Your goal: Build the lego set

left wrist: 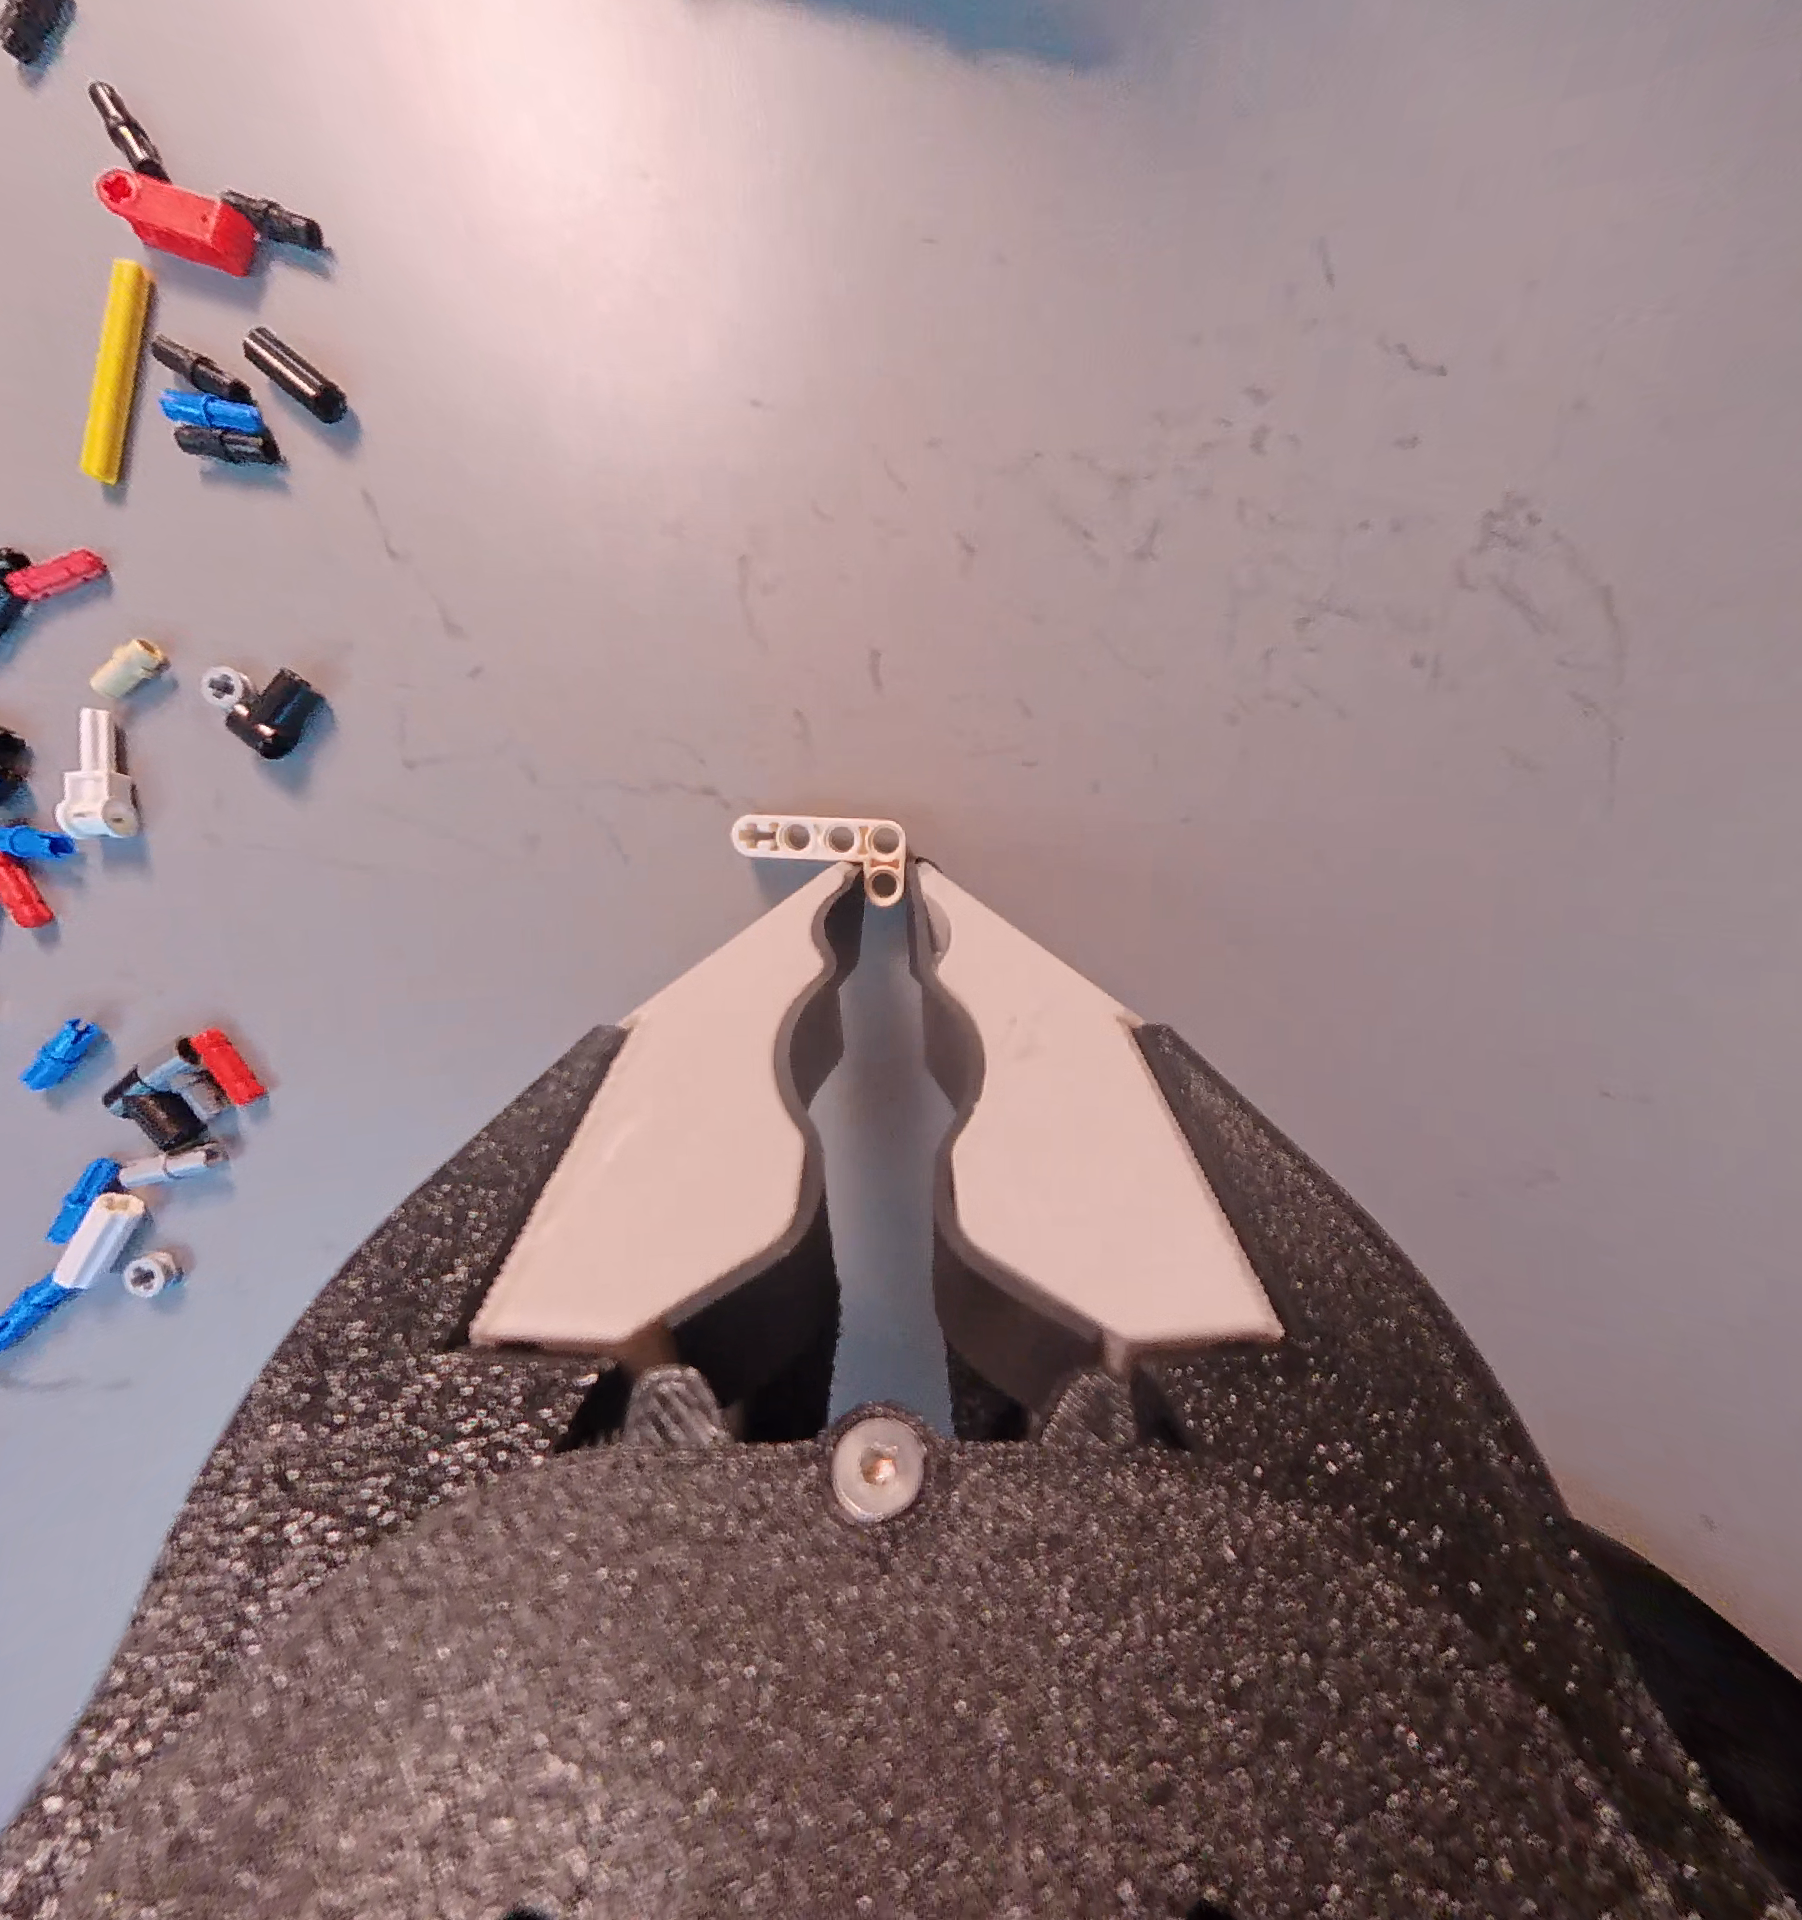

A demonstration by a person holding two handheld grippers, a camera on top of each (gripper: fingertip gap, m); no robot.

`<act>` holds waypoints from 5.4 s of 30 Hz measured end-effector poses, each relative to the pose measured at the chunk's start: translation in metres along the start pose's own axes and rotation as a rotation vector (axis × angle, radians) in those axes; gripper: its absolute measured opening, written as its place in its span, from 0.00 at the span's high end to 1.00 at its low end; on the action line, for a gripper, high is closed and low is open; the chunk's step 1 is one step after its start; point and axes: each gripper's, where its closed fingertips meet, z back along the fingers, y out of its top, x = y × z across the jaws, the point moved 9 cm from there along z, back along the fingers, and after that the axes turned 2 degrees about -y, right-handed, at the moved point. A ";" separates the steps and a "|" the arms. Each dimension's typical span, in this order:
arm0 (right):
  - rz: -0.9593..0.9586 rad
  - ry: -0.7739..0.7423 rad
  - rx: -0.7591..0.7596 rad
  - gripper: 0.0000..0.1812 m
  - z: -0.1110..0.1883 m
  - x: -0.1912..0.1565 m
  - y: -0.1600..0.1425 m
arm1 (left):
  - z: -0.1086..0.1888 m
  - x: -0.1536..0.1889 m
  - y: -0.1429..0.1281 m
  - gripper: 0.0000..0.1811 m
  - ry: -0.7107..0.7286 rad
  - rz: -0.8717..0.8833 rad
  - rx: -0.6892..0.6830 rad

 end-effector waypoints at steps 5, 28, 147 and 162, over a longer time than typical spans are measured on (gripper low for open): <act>-0.126 -0.024 0.027 0.56 0.011 -0.003 0.006 | -0.003 0.000 0.004 0.96 0.022 -0.017 0.021; -0.704 -0.133 0.882 0.72 0.042 -0.071 0.078 | 0.085 -0.145 0.004 0.85 0.039 0.002 -0.431; -1.143 -0.411 0.542 0.89 0.050 -0.037 0.007 | -0.010 0.018 0.009 0.97 -0.043 0.086 0.332; -1.066 -0.415 0.313 1.00 0.010 -0.051 -0.010 | -0.011 0.017 0.007 0.97 -0.039 0.084 0.325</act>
